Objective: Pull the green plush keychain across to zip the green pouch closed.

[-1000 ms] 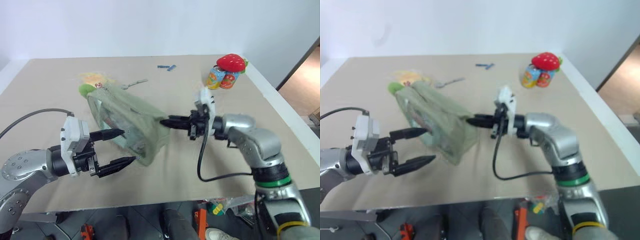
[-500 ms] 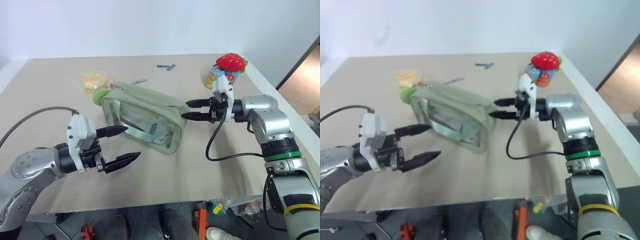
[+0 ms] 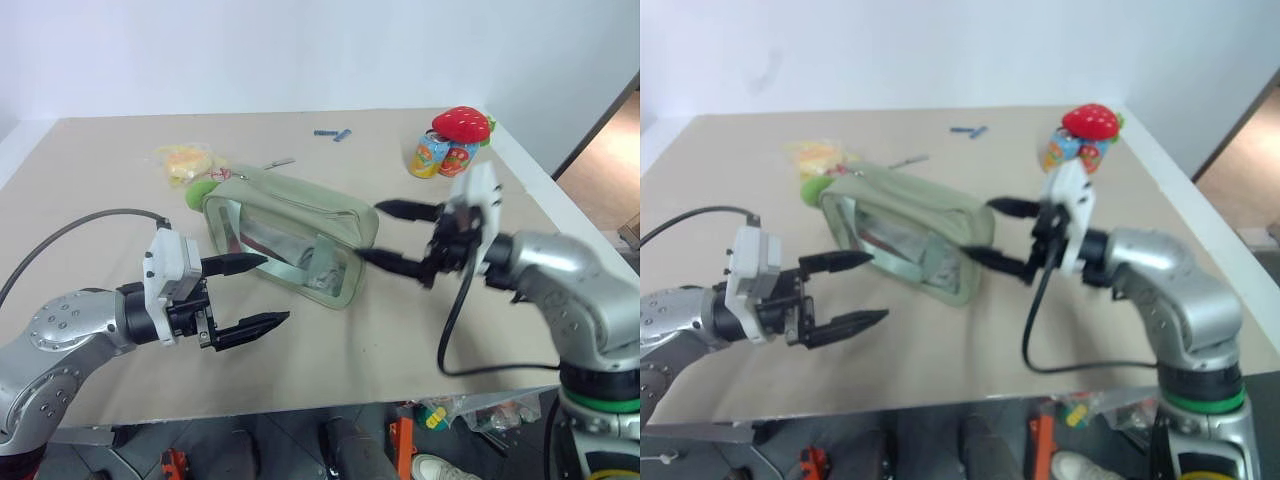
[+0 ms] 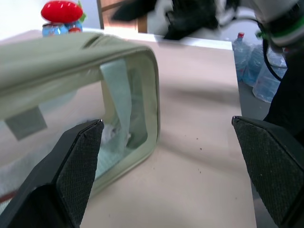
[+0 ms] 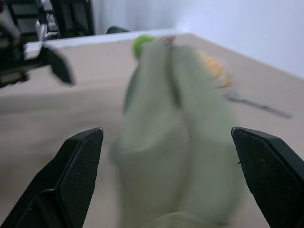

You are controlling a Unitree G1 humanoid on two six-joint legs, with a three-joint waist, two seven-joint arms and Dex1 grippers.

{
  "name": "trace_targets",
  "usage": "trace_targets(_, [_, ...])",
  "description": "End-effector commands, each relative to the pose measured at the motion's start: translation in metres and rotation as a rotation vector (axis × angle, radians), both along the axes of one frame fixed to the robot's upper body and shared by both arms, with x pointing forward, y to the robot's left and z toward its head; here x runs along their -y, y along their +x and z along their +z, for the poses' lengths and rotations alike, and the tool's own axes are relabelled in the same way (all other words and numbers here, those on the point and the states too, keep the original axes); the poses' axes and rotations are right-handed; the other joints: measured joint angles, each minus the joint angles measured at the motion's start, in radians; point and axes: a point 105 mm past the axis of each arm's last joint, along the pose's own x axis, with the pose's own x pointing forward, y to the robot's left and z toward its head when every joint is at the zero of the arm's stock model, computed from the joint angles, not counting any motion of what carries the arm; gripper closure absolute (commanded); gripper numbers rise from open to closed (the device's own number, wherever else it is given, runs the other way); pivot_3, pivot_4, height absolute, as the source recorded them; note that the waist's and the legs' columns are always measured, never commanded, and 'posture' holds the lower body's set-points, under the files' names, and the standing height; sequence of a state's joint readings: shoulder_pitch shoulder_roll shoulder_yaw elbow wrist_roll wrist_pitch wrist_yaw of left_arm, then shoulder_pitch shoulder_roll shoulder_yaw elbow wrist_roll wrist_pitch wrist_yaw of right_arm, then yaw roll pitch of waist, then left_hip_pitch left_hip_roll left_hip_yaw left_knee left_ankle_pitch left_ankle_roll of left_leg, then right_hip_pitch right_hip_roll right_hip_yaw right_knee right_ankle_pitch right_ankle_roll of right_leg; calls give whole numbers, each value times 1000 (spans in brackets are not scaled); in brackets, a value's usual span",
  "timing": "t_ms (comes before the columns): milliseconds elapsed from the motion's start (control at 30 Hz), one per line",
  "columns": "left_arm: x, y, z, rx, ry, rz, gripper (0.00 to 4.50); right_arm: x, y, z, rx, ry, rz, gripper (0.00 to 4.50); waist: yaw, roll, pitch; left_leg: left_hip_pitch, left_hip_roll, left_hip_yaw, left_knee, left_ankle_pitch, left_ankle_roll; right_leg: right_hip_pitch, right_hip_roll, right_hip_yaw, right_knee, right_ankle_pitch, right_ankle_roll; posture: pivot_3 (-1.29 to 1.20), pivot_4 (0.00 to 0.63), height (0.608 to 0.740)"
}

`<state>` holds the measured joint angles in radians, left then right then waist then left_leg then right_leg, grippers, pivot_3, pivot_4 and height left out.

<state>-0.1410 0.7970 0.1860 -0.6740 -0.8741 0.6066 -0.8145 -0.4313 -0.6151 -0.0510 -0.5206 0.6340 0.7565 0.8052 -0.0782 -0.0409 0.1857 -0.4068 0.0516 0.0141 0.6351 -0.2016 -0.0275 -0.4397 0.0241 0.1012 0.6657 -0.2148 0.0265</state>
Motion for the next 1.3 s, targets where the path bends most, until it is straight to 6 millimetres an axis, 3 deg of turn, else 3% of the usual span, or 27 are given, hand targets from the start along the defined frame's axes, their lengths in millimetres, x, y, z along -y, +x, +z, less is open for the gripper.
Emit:
trace_targets(33, [1, 1, 3, 29, 5, -12, 0, -5, 0, 5, 52, 13, -46, 30, -1, 0, 0, 0, 0, 1, 1, 0, 0, 0, 0, 1, 0, 0, 0, 0, 150, 740])
trace_targets(167, [2, 2, 2, 32, 6, -17, 0, -3, 7, -5, 27, 19, -80, 30, -1, 0, 0, 0, -1, 2, 3, 1, -1, 1, 0, 2, 0, 1, 0, 0, 150, 740])
trace_targets(267, [3, 2, 0, 31, 10, -20, 0, -1, 11, -8, 22, 31, -100, 740, 0, 0, 0, 0, -1, 2, 3, 1, -1, 1, -1, 2, 0, 1, 0, 0, 150, 740])
trace_targets(600, [3, 2, -4, 26, 14, -16, 0, 0, 14, -6, 49, 42, -98, 4329, 0, 0, 0, -1, -1, 1, -1, 0, 0, 0, 1, 2, 0, 0, 0, 0, 150, 740])
trace_targets(633, [3, 2, -4, 25, 14, -14, 0, 0, 14, -3, 72, 35, -78, 4475, 0, 0, 0, -1, -1, 1, 0, 0, 0, 0, 1, 2, 0, 0, 0, 0, 150, 740])
trace_targets(800, [2, 2, -5, 24, 17, -9, 0, 7, 6, 11, 200, -14, 97, 4475, 0, 0, 0, -1, -1, 1, 0, 0, 0, 0, 0, 2, 0, 0, 0, 0, 150, 740])
trace_targets(967, [4, 2, -5, 28, 14, -7, 0, 26, 15, 13, 241, -81, 172, 4475, -1, 0, 0, -1, -1, 1, 0, 0, 0, 0, 1, 2, 0, 0, 0, 0, 150, 740])
trace_targets(1300, [2, 2, -7, 32, 9, 16, 0, 46, 34, -4, 246, -164, 203, 4475, 0, 0, 0, -1, -1, 1, 0, 0, 0, 0, 1, 2, 0, 0, 0, 0, 150, 740])
